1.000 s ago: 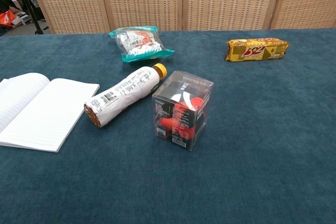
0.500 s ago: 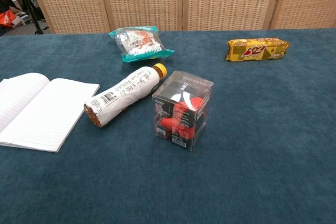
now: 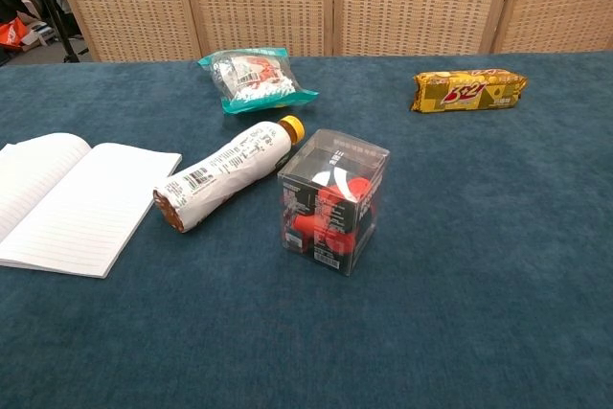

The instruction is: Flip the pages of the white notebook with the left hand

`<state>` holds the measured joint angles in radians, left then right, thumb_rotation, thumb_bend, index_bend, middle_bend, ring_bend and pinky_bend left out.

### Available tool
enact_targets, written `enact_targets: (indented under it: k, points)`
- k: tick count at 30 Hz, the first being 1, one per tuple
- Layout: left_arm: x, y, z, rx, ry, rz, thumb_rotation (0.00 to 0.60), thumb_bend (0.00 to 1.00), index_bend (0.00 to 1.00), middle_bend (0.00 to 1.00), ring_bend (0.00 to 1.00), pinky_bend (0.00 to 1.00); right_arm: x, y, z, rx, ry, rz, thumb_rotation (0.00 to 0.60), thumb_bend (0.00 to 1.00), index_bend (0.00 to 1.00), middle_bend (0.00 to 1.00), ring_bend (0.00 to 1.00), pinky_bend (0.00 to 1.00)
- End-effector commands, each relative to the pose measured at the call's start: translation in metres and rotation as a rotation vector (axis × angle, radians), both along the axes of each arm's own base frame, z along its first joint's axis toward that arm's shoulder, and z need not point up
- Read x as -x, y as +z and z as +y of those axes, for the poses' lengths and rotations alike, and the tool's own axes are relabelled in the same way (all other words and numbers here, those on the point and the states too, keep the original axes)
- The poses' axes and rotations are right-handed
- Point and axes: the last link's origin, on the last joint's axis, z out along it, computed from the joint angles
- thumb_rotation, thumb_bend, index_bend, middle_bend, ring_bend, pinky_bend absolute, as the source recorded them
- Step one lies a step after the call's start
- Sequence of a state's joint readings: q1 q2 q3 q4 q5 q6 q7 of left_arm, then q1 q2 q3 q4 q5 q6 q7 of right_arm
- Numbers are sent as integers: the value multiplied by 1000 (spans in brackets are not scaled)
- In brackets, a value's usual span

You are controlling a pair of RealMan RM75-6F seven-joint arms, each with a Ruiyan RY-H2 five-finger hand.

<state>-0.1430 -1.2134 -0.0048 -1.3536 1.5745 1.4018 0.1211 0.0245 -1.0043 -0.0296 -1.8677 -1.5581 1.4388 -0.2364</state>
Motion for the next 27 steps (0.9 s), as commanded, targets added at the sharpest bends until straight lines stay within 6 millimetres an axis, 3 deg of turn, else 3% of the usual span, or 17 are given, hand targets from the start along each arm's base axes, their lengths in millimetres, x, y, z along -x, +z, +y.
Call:
enact_targets:
  k: [1, 12, 27]
  points:
    - [9, -15, 9, 37, -9, 10, 600, 0, 0, 0, 0, 0, 0, 0, 0, 4, 3, -2, 600, 2, 0, 0, 0, 0]
    - [27, -40, 28, 44, -17, 1, 600, 0, 0, 0, 0, 0, 2, -1, -2, 6, 2, -2, 600, 2, 0, 0, 0, 0]
    - [33, -61, 43, 26, -10, -8, 600, 0, 0, 0, 0, 0, 2, -1, -2, 11, 6, -7, 600, 2, 0, 0, 0, 0]
